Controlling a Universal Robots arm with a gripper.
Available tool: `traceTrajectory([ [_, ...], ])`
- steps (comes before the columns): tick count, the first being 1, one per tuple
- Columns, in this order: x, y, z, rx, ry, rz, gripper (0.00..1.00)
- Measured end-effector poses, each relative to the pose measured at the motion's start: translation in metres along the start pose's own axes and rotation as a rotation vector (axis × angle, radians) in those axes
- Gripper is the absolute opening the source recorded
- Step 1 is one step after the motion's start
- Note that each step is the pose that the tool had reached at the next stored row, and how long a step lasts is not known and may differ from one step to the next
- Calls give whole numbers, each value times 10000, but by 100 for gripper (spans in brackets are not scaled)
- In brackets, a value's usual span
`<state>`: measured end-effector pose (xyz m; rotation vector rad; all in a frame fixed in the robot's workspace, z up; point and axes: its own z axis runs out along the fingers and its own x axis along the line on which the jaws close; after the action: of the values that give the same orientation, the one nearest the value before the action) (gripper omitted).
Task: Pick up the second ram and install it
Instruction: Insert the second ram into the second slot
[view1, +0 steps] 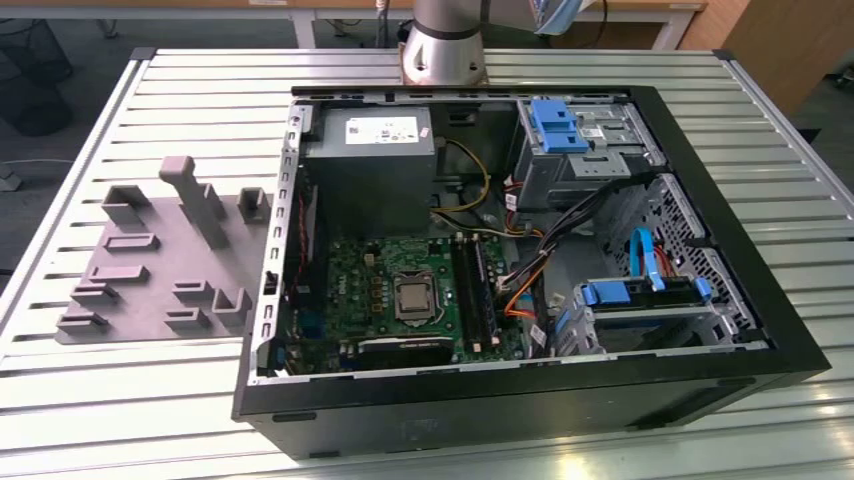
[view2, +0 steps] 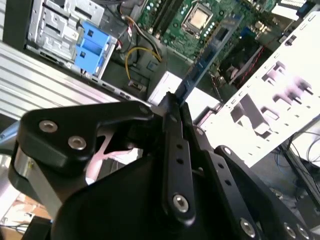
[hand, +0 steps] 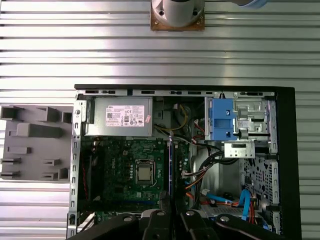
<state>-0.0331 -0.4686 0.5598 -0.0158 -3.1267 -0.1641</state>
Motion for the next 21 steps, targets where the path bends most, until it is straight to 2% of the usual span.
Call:
traceTrajectory([
  [3,0,0,3,-2,-1,-1,14],
  [8,-1,-9,79,-3,-1,0,14],
  [21,-1,-9,85,-3,-1,0,14],
])
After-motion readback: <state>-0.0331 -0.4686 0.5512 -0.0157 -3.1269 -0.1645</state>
